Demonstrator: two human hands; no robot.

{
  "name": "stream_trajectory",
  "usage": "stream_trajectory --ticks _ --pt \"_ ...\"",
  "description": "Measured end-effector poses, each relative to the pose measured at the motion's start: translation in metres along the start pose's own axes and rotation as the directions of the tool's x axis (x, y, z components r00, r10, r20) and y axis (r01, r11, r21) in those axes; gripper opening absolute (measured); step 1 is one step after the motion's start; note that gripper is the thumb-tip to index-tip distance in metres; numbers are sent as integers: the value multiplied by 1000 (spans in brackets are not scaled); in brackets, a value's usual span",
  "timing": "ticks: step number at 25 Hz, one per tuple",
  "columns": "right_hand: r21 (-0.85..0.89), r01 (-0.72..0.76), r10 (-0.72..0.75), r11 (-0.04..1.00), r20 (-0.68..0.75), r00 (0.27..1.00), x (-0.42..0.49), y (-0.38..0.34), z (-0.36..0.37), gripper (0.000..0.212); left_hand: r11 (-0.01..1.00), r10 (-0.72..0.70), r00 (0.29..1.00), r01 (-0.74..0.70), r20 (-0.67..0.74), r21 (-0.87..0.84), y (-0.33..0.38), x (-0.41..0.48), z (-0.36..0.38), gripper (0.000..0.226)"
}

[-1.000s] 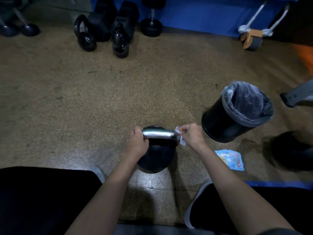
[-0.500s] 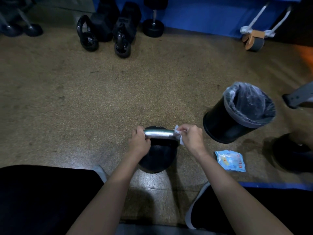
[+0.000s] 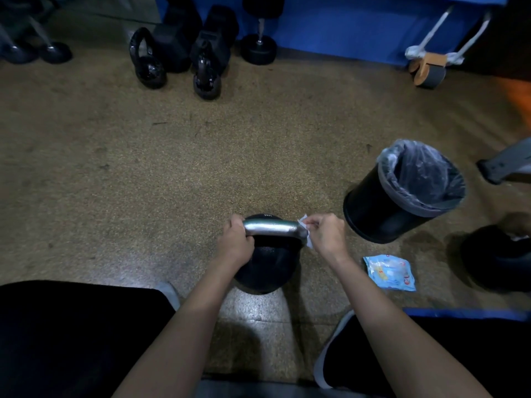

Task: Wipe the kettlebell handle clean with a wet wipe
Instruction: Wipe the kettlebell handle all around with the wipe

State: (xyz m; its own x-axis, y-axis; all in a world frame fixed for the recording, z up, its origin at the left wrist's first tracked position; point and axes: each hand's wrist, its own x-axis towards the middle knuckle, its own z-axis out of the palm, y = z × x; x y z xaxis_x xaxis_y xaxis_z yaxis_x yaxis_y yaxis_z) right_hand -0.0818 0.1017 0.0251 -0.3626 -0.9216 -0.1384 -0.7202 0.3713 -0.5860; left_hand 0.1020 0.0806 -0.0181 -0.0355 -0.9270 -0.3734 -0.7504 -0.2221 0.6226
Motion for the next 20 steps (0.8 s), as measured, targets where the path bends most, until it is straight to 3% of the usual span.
stream_trajectory --ticks 5,9,12,16,20 --pt "-3 40 -40 999 -25 999 -6 -1 5 20 1000 -5 1000 5 -1 1 0 0 0 39" --pt "28 -13 14 1000 -35 999 -4 0 3 20 1000 8 1000 -8 -9 1 0 -1 0 38" --pt "27 61 -60 998 -56 997 -12 0 5 19 1000 11 1000 -11 -11 -1 1 -1 -1 38" --pt "44 -8 11 999 -62 998 -8 2 5 20 1000 17 1000 -17 -6 -1 1 -2 -1 37" --pt "5 44 -43 999 -93 995 -15 1 11 22 1000 11 1000 -10 -9 12 1 -2 -2 35"
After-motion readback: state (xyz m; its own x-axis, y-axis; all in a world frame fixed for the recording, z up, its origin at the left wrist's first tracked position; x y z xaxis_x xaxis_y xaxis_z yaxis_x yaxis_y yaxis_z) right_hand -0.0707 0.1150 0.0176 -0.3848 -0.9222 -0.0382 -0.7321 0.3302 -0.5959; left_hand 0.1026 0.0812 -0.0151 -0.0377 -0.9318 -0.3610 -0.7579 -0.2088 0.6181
